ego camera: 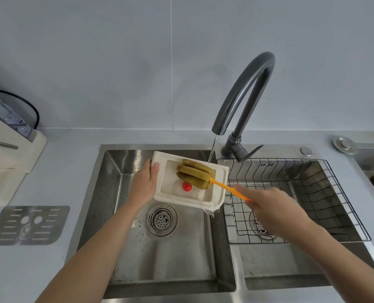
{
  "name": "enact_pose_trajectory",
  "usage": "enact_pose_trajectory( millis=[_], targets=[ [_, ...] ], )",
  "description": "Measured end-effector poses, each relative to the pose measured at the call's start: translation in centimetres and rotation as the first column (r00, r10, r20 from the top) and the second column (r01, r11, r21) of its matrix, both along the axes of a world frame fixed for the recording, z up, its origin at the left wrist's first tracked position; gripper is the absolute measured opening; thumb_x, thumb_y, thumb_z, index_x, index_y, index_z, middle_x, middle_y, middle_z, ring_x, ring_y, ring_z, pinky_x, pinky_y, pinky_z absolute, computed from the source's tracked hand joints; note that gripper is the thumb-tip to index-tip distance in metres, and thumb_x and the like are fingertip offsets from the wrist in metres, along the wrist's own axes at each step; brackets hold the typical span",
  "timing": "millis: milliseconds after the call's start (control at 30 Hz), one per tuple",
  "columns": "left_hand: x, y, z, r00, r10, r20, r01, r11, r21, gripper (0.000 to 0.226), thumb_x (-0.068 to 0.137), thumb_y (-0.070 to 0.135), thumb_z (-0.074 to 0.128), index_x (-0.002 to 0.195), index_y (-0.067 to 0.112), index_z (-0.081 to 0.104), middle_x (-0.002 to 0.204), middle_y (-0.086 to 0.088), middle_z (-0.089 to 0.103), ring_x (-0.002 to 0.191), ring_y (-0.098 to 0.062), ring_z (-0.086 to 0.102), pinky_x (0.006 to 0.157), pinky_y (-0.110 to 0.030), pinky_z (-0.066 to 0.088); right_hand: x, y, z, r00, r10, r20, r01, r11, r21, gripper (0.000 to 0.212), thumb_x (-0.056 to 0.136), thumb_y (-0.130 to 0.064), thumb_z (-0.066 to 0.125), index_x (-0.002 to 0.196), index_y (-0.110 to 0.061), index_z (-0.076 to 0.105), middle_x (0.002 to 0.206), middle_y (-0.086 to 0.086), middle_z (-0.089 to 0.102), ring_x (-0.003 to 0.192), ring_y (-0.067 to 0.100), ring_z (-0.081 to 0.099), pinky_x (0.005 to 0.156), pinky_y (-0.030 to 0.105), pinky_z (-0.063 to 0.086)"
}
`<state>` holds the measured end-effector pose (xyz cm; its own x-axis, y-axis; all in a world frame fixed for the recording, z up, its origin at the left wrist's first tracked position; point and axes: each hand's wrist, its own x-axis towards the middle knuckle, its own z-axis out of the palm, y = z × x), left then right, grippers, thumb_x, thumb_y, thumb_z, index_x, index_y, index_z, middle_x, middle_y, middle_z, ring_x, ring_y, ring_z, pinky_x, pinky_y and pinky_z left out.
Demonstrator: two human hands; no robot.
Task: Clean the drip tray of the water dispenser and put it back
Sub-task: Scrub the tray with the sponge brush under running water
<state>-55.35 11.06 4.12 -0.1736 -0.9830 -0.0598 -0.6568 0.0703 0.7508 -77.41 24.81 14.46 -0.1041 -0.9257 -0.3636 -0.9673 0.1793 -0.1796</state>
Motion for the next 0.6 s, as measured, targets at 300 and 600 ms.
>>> enact_pose_trajectory(
  millis=[300, 600],
  targets=[
    [1.5, -0.4, 0.1, 0.993, 0.1, -0.068, -0.101, 0.995, -0.002, 0.037, 0.098, 0.027, 0.028, 0.118, 0.002, 0.047, 0.064, 0.007, 0.047, 0.055, -0.007, 0.046, 0.049, -0.022, 0.033, 0.3, 0.1, 0.9, 0.997, -0.033, -0.074, 0.033, 0.999, -0.003, 0.047, 0.096, -0.016, 0.032, 0.137, -0.04, 0.028, 0.063, -0.008, 0.035, 0.058, 0.014, 0.041, 0.058, 0.029, 0.039],
    [1.4, 0.0, 0.8, 0.984, 0.118, -0.137, -0.134, 0.984, -0.117, 0.034, 0.098, 0.023, 0.03, 0.12, 0.003, 0.046, 0.093, -0.003, 0.055, 0.083, -0.019, 0.051, 0.069, -0.03, 0.037, 1.9, 0.8, 1.3, 0.981, 0.034, -0.193, -0.029, 0.999, 0.026, 0.058, 0.092, -0.01, 0.034, 0.142, -0.033, 0.016, 0.061, -0.003, 0.032, 0.057, 0.018, 0.039, 0.046, 0.025, 0.028]
  ],
)
